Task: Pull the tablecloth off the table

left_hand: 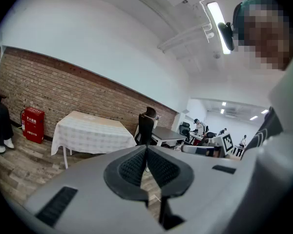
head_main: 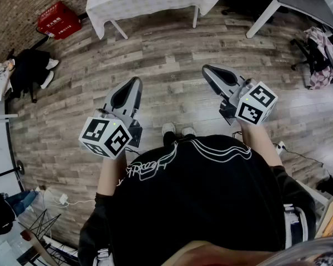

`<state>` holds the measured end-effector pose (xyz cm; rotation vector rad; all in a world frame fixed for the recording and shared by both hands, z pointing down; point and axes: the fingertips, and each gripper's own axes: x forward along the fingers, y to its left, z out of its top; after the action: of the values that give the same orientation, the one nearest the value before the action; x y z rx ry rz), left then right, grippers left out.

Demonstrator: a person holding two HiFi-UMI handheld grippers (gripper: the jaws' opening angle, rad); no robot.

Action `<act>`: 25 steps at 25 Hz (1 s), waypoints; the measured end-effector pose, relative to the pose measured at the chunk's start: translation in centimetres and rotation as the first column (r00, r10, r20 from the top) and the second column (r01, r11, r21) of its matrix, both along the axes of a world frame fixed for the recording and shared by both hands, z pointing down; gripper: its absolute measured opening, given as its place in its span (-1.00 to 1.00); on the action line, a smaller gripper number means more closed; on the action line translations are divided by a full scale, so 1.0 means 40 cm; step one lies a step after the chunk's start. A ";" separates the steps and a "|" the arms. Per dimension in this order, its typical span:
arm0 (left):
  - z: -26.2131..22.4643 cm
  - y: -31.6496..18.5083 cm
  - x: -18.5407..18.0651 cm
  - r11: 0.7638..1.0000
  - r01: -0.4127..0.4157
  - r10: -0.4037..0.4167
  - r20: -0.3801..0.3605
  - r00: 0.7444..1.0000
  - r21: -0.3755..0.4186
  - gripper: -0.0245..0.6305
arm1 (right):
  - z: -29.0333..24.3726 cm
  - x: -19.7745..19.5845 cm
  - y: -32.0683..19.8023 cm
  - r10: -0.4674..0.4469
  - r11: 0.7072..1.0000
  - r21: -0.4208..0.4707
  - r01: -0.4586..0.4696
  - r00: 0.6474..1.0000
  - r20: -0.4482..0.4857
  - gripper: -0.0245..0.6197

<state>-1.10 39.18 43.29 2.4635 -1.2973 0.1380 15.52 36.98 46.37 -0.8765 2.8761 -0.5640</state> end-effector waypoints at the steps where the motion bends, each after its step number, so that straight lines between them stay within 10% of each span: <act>1: -0.001 0.005 0.009 1.000 0.001 -0.001 0.001 1.000 0.000 -0.90 | 0.001 0.007 0.005 -0.002 1.000 0.000 0.002 1.000 -0.001 -0.93; 25: -0.085 0.091 0.109 0.993 0.017 -0.016 -0.008 1.000 0.118 -0.90 | -0.097 0.151 0.068 0.016 0.993 0.117 -0.016 1.000 -0.004 -0.93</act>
<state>3.25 42.82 39.90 2.5478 -1.3589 0.0501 21.56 39.70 42.49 -0.8837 2.8697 -0.3870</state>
